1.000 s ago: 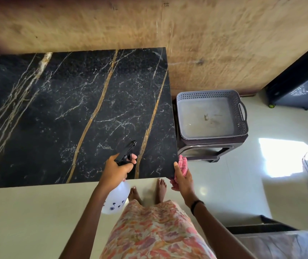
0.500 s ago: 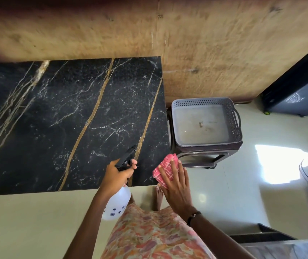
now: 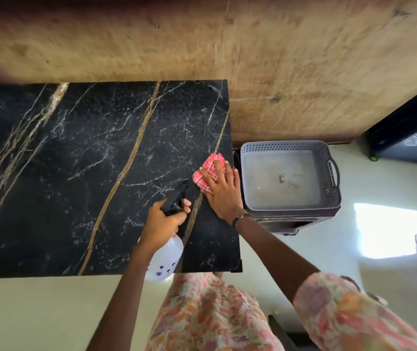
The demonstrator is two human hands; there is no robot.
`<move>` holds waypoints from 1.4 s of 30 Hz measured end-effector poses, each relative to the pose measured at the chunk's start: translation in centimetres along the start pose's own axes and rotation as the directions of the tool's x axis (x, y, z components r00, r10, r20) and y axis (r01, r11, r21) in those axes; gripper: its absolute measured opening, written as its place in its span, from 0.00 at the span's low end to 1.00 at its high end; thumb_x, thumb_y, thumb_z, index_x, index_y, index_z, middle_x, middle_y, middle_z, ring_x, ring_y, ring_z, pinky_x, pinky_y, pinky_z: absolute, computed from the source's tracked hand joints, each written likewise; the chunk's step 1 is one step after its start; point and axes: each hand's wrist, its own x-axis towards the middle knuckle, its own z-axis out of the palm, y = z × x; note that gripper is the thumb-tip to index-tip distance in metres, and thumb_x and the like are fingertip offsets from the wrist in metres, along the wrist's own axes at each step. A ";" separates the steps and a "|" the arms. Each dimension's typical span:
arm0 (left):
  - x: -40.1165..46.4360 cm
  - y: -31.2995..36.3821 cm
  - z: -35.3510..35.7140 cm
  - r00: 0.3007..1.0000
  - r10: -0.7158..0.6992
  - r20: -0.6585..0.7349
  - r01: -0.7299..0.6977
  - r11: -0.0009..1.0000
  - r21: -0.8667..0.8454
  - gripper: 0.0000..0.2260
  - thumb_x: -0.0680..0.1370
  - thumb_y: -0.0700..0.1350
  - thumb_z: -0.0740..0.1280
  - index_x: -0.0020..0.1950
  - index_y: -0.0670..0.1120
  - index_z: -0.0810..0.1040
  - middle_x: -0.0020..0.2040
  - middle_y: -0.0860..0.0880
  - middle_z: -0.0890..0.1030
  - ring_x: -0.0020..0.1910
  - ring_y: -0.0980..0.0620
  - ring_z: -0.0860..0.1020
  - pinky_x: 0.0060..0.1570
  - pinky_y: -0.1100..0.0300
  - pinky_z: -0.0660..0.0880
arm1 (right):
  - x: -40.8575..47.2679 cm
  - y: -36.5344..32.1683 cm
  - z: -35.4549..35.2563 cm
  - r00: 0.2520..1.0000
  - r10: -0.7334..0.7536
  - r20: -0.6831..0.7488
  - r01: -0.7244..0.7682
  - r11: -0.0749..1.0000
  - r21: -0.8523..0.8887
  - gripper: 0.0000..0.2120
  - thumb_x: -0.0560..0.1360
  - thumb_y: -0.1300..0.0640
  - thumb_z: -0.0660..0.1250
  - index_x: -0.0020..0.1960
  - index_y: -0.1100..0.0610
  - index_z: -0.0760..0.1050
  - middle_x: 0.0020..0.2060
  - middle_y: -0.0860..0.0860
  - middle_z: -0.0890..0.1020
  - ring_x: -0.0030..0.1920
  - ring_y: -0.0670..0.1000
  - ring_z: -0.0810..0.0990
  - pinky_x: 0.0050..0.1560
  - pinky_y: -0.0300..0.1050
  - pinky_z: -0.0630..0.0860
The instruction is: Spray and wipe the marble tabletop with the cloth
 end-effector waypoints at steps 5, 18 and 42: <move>4.0 2.4 -0.8 0.999 0.028 0.016 -0.027 0.999 -0.025 0.16 0.72 0.29 0.60 0.42 0.48 0.81 0.40 0.42 0.78 0.19 0.58 0.62 0.23 0.61 0.61 | -3.6 0.3 0.6 0.998 -0.070 0.005 0.070 0.997 0.024 0.27 0.79 0.42 0.50 0.77 0.46 0.54 0.77 0.58 0.57 0.75 0.63 0.55 0.74 0.63 0.55; 17.4 11.1 -3.2 0.985 0.111 0.129 -0.110 0.994 -0.011 0.13 0.72 0.28 0.61 0.47 0.40 0.80 0.41 0.47 0.81 0.19 0.59 0.66 0.21 0.64 0.62 | 21.3 4.7 -1.0 0.988 0.099 -0.116 -0.097 0.995 0.023 0.26 0.77 0.39 0.51 0.74 0.44 0.62 0.74 0.58 0.63 0.71 0.64 0.64 0.70 0.63 0.60; 23.0 12.4 -7.8 0.961 0.232 0.150 -0.221 0.971 -0.086 0.14 0.72 0.25 0.61 0.48 0.41 0.80 0.41 0.46 0.81 0.20 0.58 0.69 0.23 0.65 0.66 | 32.6 5.8 -2.4 0.863 0.504 -0.021 -0.498 0.857 0.132 0.24 0.81 0.47 0.55 0.75 0.45 0.56 0.76 0.59 0.55 0.72 0.67 0.58 0.68 0.65 0.60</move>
